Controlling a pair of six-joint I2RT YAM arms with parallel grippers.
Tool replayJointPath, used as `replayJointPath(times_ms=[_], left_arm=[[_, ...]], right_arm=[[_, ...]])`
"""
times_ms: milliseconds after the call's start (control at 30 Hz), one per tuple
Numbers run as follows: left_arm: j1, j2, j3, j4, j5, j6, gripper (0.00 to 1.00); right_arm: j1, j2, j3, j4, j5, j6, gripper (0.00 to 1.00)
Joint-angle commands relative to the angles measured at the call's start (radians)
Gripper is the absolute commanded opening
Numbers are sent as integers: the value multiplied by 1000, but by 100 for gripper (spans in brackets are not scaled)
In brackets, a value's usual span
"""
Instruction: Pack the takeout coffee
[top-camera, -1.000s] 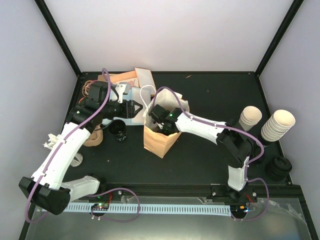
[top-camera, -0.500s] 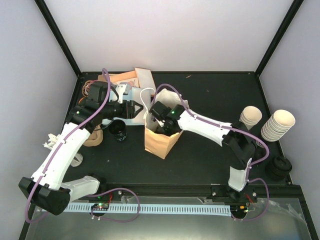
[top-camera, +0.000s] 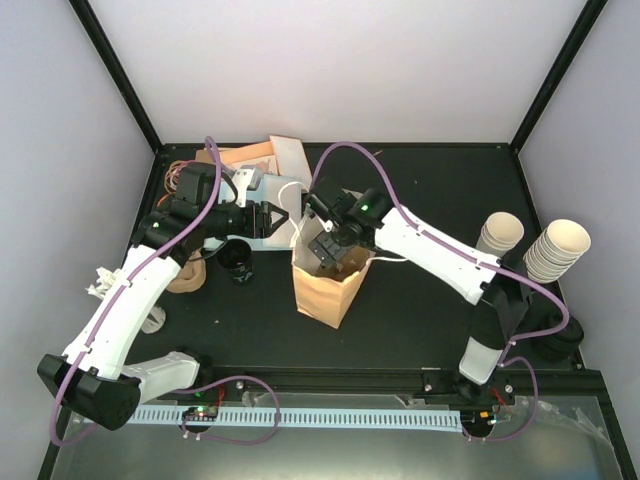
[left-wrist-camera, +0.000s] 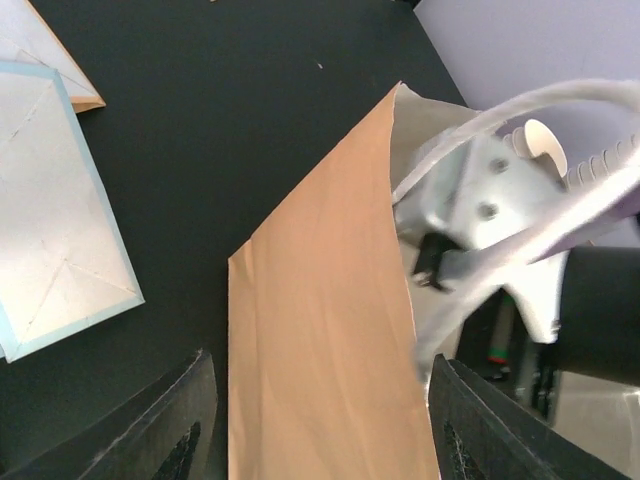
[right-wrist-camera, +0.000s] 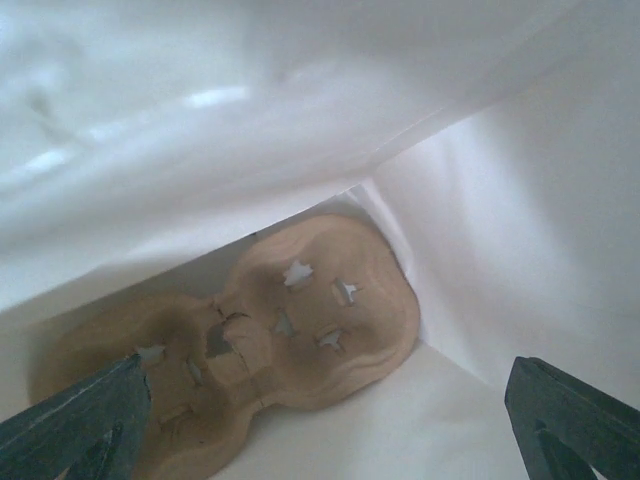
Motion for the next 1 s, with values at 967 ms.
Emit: replayJointPath(times_ms=[967], left_arm=[[-393, 63, 138, -96, -373, -79, 99]], right_arm=[[-46, -285, 217, -169, 159, 98, 95]])
